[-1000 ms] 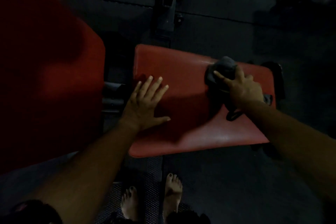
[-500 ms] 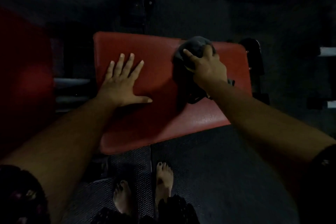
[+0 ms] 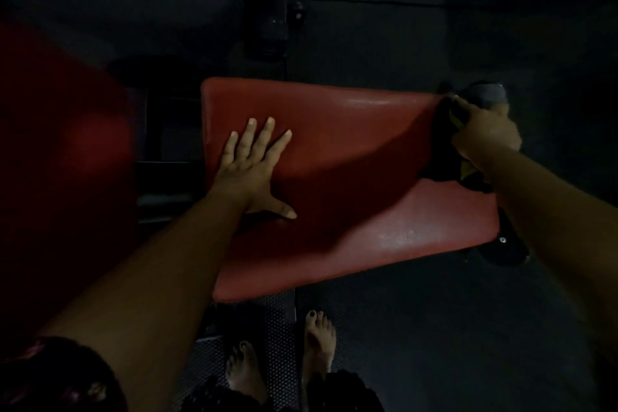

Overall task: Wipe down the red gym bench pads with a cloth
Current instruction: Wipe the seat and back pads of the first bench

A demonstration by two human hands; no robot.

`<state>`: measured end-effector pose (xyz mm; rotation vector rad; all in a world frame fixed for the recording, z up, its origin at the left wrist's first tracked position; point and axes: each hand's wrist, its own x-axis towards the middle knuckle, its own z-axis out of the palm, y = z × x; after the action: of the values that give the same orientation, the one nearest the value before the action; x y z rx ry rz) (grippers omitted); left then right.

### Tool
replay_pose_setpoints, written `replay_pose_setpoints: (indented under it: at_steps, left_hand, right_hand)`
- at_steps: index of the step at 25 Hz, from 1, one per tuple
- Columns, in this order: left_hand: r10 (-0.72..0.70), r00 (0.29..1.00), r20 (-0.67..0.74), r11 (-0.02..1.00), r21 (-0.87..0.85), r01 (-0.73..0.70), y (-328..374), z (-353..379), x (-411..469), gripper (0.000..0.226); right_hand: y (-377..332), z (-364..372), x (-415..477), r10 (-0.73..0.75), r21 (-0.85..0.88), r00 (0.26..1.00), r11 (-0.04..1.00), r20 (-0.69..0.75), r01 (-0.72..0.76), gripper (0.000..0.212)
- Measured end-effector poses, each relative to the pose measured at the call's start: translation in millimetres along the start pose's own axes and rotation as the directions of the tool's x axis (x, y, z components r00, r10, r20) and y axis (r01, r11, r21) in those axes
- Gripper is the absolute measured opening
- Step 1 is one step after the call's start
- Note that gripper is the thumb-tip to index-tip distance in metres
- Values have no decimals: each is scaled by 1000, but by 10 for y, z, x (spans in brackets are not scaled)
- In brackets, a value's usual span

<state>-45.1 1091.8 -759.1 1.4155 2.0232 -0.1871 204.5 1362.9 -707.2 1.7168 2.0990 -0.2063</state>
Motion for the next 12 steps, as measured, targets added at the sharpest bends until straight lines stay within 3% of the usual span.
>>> replay_pose_setpoints:
  at_steps: [2, 5, 9, 12]
  left_hand:
    - [-4, 1000, -11, 1000, -1, 4, 3, -9, 6, 149]
    - [-10, 999, -40, 1000, 2, 11, 11, -16, -6, 148]
    - [-7, 999, -43, 1000, 24, 8, 22, -11, -19, 146]
    - [0, 1000, -20, 998, 70, 1, 21, -38, -22, 143]
  right_hand:
    - [-463, 25, -145, -171, -44, 984, 985, -54, 168, 69]
    - [-1118, 9, -401, -418, -87, 903, 907, -97, 411, 63]
    - [-1923, -55, -550, -720, -200, 693, 685, -38, 700, 53]
    - [-2383, -212, -564, -837, -288, 543, 505, 66, 814, 47]
